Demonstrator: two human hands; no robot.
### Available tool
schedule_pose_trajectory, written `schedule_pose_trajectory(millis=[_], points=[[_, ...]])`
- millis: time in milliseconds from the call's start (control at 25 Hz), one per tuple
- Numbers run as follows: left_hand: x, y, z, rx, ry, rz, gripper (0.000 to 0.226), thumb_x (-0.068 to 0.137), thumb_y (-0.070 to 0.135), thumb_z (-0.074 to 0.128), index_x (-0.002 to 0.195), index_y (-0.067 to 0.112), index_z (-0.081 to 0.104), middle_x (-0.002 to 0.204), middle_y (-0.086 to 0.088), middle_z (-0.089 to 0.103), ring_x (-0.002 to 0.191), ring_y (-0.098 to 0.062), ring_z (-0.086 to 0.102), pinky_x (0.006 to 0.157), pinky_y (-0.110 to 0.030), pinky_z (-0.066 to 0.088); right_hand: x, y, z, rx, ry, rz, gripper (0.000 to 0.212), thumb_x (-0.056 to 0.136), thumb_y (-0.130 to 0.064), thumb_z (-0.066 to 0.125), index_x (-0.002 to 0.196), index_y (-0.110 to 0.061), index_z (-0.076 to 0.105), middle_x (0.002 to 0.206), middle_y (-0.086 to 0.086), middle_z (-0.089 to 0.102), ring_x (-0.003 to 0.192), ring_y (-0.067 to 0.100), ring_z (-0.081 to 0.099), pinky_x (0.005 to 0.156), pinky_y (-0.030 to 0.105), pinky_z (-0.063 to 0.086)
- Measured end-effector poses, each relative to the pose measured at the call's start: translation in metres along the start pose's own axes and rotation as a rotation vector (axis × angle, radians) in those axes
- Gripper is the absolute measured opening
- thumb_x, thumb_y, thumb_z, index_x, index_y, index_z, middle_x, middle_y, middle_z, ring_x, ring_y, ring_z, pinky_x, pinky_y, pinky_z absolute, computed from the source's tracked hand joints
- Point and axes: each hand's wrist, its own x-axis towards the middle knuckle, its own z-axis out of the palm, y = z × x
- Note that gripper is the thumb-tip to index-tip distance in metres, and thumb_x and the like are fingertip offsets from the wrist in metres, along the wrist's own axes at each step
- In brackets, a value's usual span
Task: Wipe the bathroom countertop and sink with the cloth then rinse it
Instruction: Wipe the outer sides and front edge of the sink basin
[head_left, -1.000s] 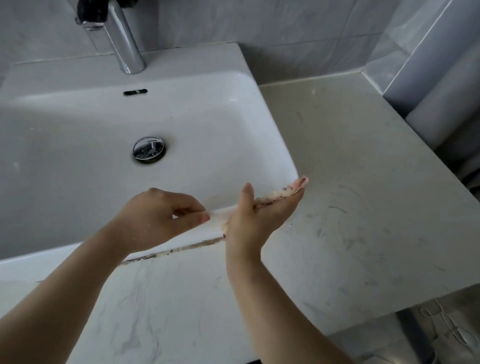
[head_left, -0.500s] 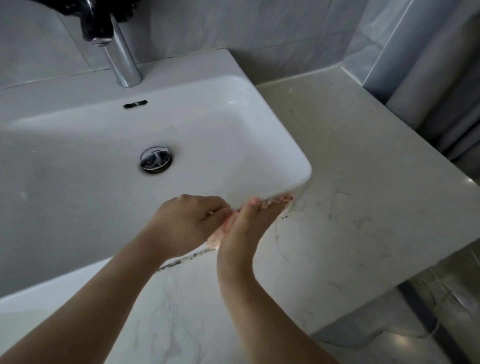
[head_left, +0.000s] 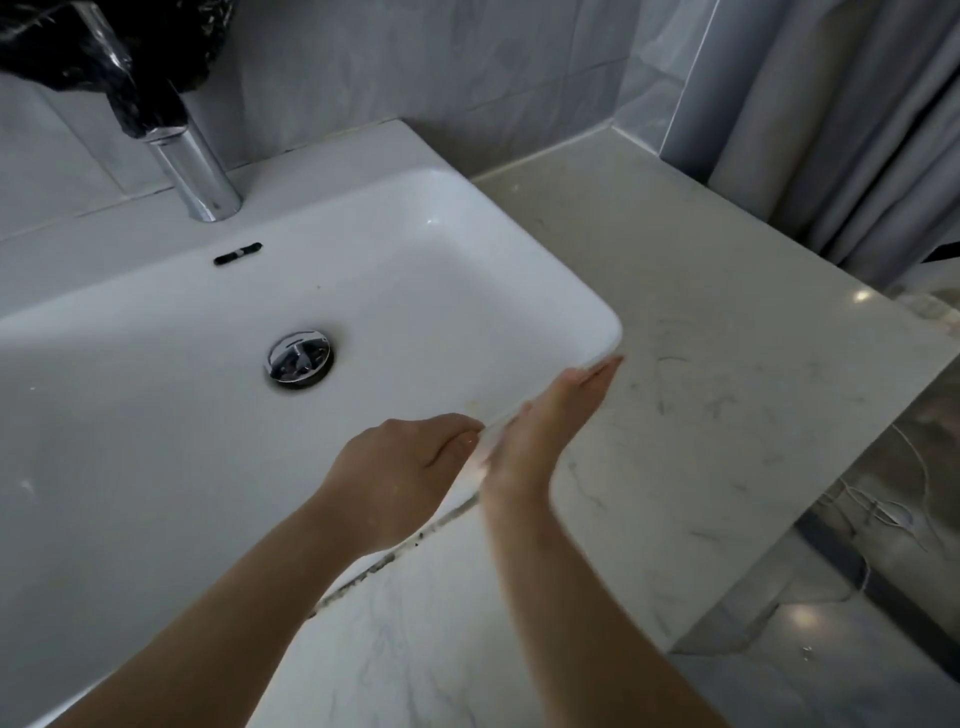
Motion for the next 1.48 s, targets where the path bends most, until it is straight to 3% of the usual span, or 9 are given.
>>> schedule_pose_trajectory(millis=[120,240,400,600,800,960,1160,1360,1480], points=[[-0.001,0.000,0.001,-0.137,0.013,-0.050,0.031,0.095,0.043,0.036,0.117,0.048,0.057,0.118,0.025,0.060,0.111,-0.003,0.052,0.094,-0.024,0.040,0.047,-0.017,-0.004,0.136,0.043,0.085,0.057,0.088,-0.065,0.027,0.139,-0.040,0.038,0.147,-0.002,0.042,0.130,0.018,0.046,0.105,0.038,0.042],[-0.003,-0.001,-0.003,-0.208,0.002,-0.049,0.025,0.094,0.042,0.043,0.108,0.055,0.058,0.112,0.029,0.061,0.108,0.003,0.053,0.094,-0.023,0.041,-0.027,-0.029,-0.008,0.035,-0.148,-0.012,0.071,0.078,-0.076,0.031,0.141,-0.052,0.011,0.158,-0.009,0.010,0.144,0.011,0.020,0.112,0.032,0.032],[-0.014,-0.020,-0.010,-0.284,-0.198,-0.033,0.031,0.094,0.042,0.041,0.111,0.068,0.044,0.111,0.051,0.045,0.105,0.021,0.045,0.093,-0.010,0.031,-0.017,-0.030,-0.019,-0.071,-0.190,-0.101,0.066,0.096,-0.049,0.029,0.150,-0.023,0.004,0.158,-0.007,0.002,0.134,-0.016,0.020,0.112,0.019,0.029],[-0.017,-0.021,-0.009,-0.384,-0.107,-0.020,0.033,0.094,0.033,0.047,0.102,0.064,0.055,0.103,0.051,0.052,0.099,0.028,0.045,0.081,-0.004,0.034,0.004,-0.034,-0.006,-0.156,-0.040,-0.206,0.061,0.094,-0.034,0.025,0.150,-0.016,0.014,0.154,-0.008,0.015,0.140,0.007,0.023,0.117,0.033,0.025],[-0.017,-0.021,-0.007,-0.417,-0.076,-0.034,0.031,0.094,0.029,0.049,0.099,0.057,0.060,0.101,0.044,0.057,0.098,0.022,0.050,0.080,-0.005,0.037,-0.009,-0.024,-0.005,-0.130,-0.080,-0.256,0.061,0.089,-0.019,0.028,0.149,-0.016,0.016,0.157,-0.006,0.006,0.145,0.008,0.007,0.119,0.024,0.008],[-0.016,-0.022,-0.005,-0.402,-0.065,-0.016,0.030,0.094,0.029,0.049,0.098,0.058,0.059,0.102,0.043,0.057,0.098,0.021,0.050,0.077,-0.001,0.034,0.065,-0.014,-0.011,0.216,-0.090,0.094,0.071,0.077,-0.069,0.050,0.136,-0.028,0.044,0.153,0.003,0.034,0.139,0.020,0.036,0.117,0.048,0.022],[-0.016,-0.020,-0.007,-0.426,-0.048,-0.004,0.034,0.094,0.021,0.050,0.096,0.052,0.064,0.100,0.035,0.063,0.098,0.013,0.055,0.082,-0.008,0.037,-0.063,-0.016,0.001,-0.018,-0.054,-0.052,0.078,0.086,-0.065,0.029,0.150,-0.031,0.002,0.159,-0.012,-0.001,0.145,0.004,0.007,0.120,0.041,0.013],[-0.018,-0.023,-0.005,-0.380,-0.050,0.015,0.034,0.094,0.029,0.049,0.090,0.063,0.056,0.102,0.043,0.057,0.099,0.016,0.052,0.077,0.002,0.035,0.048,0.032,-0.015,0.003,0.002,0.124,0.060,0.084,-0.066,0.042,0.136,-0.036,0.045,0.143,0.003,0.047,0.125,0.032,0.051,0.100,0.058,0.041],[-0.016,-0.023,-0.005,-0.414,-0.040,0.030,0.038,0.094,0.024,0.051,0.091,0.061,0.057,0.101,0.044,0.057,0.099,0.018,0.052,0.081,0.001,0.034,-0.008,0.028,-0.012,0.047,-0.044,0.052,0.064,0.094,-0.056,0.034,0.150,-0.029,0.020,0.159,-0.001,0.018,0.144,0.024,0.024,0.117,0.050,0.021]])
